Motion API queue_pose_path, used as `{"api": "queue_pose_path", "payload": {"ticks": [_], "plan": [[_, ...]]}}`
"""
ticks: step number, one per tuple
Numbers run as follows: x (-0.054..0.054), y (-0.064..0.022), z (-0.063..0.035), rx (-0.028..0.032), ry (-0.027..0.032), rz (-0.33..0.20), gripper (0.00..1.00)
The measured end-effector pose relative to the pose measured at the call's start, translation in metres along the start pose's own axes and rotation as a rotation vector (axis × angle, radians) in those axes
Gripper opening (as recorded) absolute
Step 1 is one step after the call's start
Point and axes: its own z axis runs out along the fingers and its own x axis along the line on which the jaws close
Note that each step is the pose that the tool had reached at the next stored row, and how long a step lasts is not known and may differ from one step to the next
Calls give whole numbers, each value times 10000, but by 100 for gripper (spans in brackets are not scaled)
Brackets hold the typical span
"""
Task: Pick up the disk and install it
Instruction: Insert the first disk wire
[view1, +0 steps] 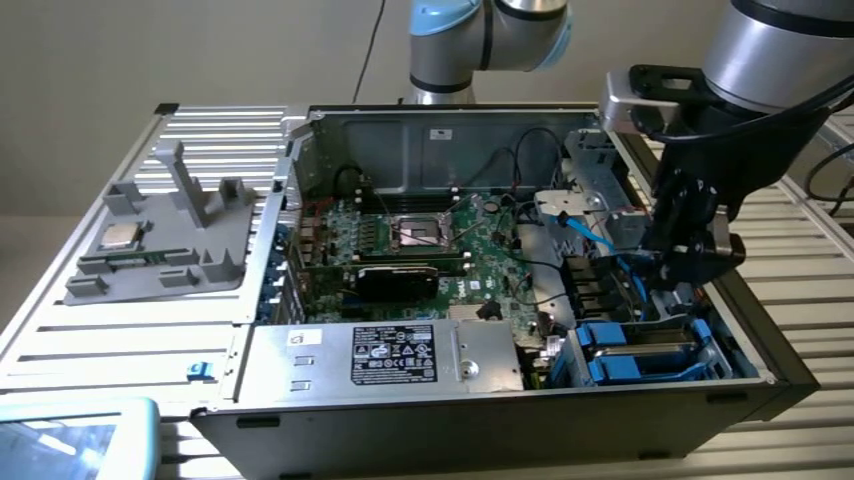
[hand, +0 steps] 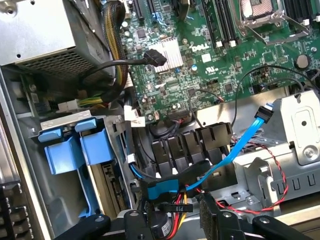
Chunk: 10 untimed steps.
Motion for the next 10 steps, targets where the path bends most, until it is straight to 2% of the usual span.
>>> {"api": "queue_pose_path", "payload": {"ticks": [4,7,10], "plan": [[-20,13,25,19,62,15,50],[-29,19,30,27,90,30,38],[-26,34,29,32,104,48,38]]}}
